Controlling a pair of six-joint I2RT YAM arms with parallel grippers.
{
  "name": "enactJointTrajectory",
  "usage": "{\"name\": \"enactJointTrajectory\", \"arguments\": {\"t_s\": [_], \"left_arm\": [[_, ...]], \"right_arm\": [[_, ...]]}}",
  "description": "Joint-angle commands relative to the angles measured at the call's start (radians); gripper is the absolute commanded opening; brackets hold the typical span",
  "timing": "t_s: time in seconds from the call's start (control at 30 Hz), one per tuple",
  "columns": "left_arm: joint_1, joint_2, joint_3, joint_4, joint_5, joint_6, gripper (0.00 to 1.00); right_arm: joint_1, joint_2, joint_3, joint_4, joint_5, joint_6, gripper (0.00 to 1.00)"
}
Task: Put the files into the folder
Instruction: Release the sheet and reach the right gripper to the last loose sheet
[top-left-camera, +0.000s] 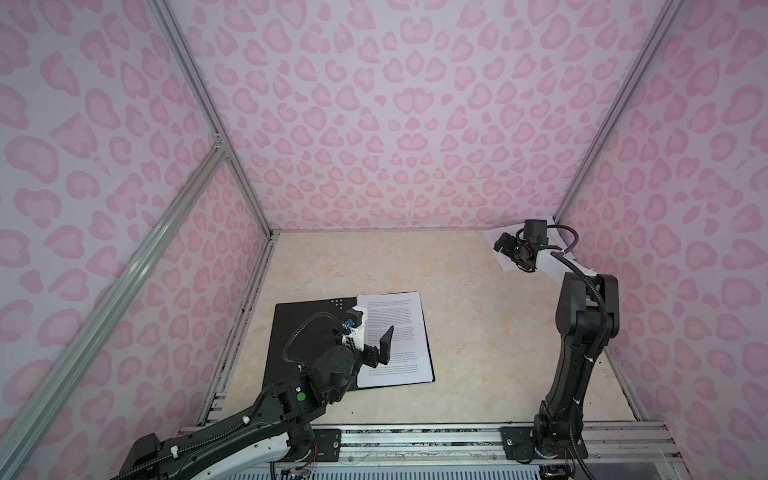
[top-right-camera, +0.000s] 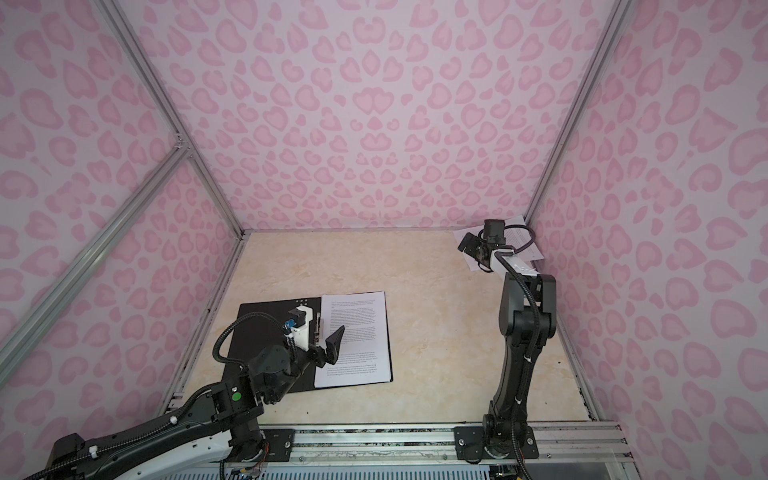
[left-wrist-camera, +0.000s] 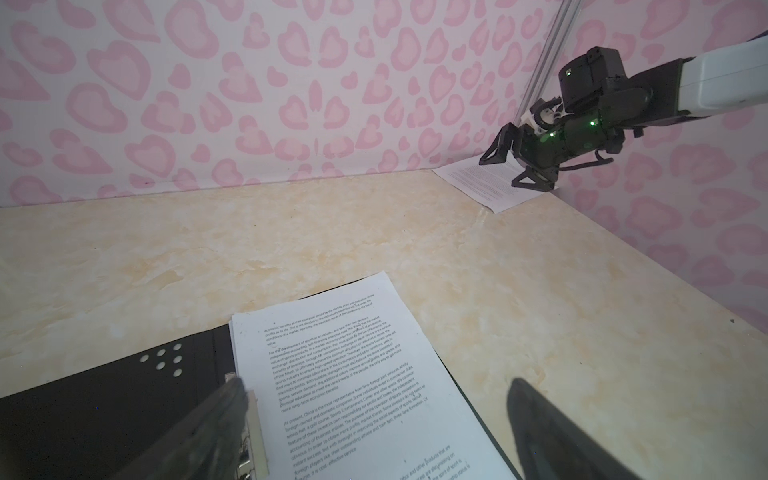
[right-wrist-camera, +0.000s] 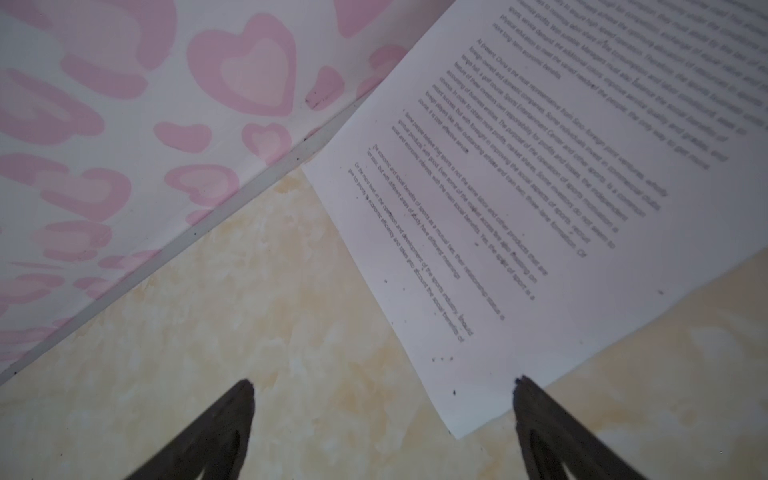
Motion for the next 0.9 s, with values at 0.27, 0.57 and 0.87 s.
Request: {"name": "enactJointTrajectory", "arguments": {"t_s": [0.27, 0.57, 0.87], "left_arm": [[0.001, 0.015, 0.021, 0.027, 0.048, -0.001, 0.99], [0.001, -0.002, 0.019, 0.026, 0.063, -0.008, 0.99], [0.002, -0.026, 0.014, 0.02, 0.063, -0.017, 0.99]], "right_arm": [[-0.001, 0.252, 0.271, -0.118, -0.084, 0.023, 0.97], [0.015, 0.257, 0.233, -0.259, -0.077, 0.073, 0.97], [0.062, -0.08, -0.315, -0.025, -0.185, 0.15, 0.97]]}}
